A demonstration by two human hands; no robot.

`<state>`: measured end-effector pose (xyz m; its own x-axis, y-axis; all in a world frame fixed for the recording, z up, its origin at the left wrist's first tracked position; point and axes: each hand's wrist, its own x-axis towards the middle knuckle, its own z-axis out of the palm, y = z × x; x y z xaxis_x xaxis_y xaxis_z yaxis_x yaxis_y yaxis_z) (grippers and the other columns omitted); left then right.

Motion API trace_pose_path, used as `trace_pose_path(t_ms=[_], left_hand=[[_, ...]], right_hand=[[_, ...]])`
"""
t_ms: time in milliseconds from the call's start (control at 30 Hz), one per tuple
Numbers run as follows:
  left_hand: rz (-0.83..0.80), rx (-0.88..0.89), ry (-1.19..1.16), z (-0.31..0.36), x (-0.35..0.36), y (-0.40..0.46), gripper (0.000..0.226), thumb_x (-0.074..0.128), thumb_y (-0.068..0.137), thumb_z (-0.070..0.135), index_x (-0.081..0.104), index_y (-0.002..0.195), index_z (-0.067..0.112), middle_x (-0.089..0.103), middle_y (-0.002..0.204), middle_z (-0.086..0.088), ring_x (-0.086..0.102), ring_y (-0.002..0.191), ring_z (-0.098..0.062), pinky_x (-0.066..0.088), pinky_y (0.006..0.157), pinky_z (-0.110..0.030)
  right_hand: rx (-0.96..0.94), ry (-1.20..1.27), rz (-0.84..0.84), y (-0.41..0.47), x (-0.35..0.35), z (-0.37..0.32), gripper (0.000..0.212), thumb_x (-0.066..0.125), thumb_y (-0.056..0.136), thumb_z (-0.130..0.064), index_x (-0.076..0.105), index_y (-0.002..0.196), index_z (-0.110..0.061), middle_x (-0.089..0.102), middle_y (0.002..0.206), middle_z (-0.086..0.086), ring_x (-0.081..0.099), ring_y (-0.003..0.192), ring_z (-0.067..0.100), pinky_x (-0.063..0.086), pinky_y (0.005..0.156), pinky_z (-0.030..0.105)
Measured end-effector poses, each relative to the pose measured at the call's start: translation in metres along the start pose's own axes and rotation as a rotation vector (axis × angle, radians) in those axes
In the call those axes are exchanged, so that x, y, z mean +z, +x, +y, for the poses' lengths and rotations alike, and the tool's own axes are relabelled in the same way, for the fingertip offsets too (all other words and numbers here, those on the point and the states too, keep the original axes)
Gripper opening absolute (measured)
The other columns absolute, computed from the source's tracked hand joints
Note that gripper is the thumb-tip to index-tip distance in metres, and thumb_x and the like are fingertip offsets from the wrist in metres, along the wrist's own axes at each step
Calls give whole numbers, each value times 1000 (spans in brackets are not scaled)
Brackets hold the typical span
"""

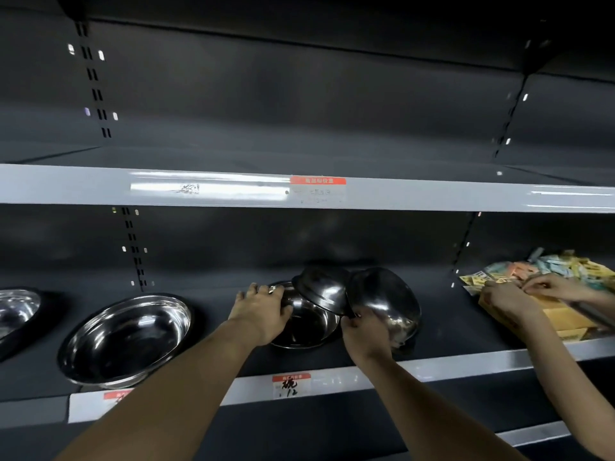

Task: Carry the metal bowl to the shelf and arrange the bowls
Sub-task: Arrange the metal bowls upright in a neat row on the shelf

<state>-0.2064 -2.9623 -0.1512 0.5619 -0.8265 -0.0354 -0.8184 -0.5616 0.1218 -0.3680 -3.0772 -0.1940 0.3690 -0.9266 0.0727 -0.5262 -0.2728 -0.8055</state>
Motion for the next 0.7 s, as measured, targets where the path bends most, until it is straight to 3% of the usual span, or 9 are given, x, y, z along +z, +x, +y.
trace_pose_path(t_ms=[67, 133, 367, 500, 700], left_hand=[[-4, -12, -10, -7, 2, 3, 62, 31, 101, 50, 25, 155, 20, 33, 157, -10, 19, 150, -33, 18, 122, -49], [-7, -17, -19, -14, 4, 6, 60, 31, 101, 50, 27, 154, 21, 36, 155, -11, 23, 148, -33, 21, 121, -49], [4, 14, -54, -25, 3, 24, 57, 33, 101, 49, 33, 150, 21, 42, 149, -10, 29, 144, -32, 25, 119, -48], [0, 49, -63, -16, 2, 38, 57, 34, 101, 49, 35, 149, 19, 40, 150, -12, 29, 144, -32, 26, 118, -48], [15, 114, -66, 24, -1, 48, 63, 33, 101, 50, 25, 155, 19, 32, 157, -14, 19, 149, -34, 22, 120, -48]], right_hand=[[2, 3, -14, 1, 4, -3, 37, 54, 95, -23, 60, 131, -14, 73, 99, 3, 65, 106, 29, 45, 79, 27], [-10, -15, -6, 4, 6, -5, 37, 53, 96, -25, 59, 131, -14, 74, 106, 9, 68, 101, 29, 54, 83, 34], [-34, -61, 39, 13, 9, -15, 35, 52, 97, -26, 58, 130, -18, 73, 103, 8, 70, 92, 28, 57, 83, 37], [-44, -127, 111, 16, -1, -18, 38, 52, 97, -27, 57, 134, -18, 74, 109, 9, 68, 103, 30, 51, 85, 33], [-87, -166, 218, 24, -34, -12, 37, 56, 96, -28, 59, 130, -17, 65, 124, 8, 63, 111, 29, 52, 93, 37]])
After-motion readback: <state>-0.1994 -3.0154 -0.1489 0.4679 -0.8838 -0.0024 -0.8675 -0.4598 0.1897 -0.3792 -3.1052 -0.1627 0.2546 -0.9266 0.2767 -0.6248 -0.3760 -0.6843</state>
